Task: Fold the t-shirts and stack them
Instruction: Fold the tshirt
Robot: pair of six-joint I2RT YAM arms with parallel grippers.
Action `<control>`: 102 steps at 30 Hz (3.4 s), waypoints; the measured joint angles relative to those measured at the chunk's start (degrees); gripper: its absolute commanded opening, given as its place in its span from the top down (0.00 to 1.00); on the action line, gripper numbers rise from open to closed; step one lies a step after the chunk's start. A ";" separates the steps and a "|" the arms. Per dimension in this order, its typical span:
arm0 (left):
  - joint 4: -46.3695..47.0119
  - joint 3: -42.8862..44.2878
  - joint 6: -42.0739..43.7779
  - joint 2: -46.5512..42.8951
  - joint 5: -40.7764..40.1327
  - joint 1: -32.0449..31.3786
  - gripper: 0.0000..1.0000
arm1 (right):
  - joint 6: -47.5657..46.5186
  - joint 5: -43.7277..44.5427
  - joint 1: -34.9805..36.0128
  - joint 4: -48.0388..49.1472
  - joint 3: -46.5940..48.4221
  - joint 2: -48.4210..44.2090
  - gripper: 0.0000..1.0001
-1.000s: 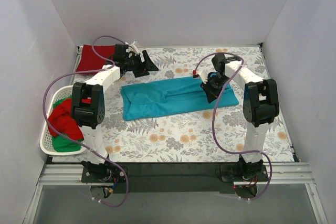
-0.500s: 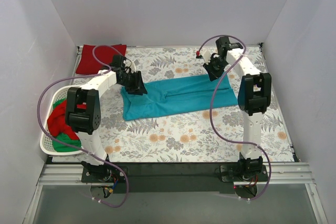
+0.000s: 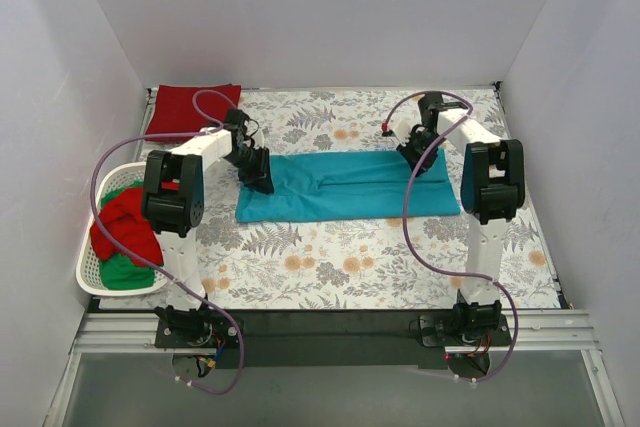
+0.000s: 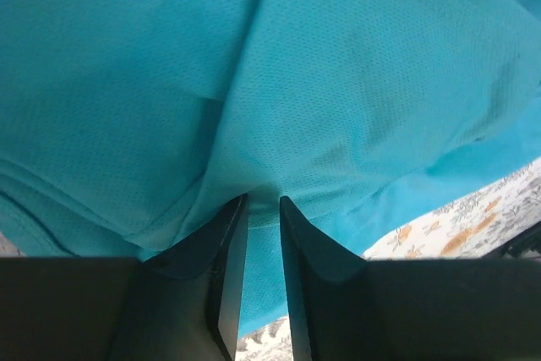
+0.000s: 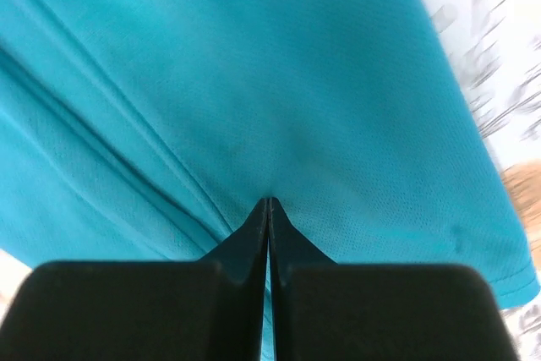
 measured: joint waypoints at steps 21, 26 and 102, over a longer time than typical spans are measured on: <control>9.01 26.91 3.32 8.15 -1.55 -1.40 0.63 | -2.51 -9.35 1.95 -10.58 -6.64 -14.82 0.97; 8.17 25.09 1.11 7.10 -1.29 -2.27 0.63 | -1.66 -7.82 1.95 -10.21 -6.08 -6.25 0.99; 10.78 34.29 -3.10 18.80 7.48 -5.97 0.87 | 3.43 -22.18 11.69 -7.93 -13.38 -4.22 0.99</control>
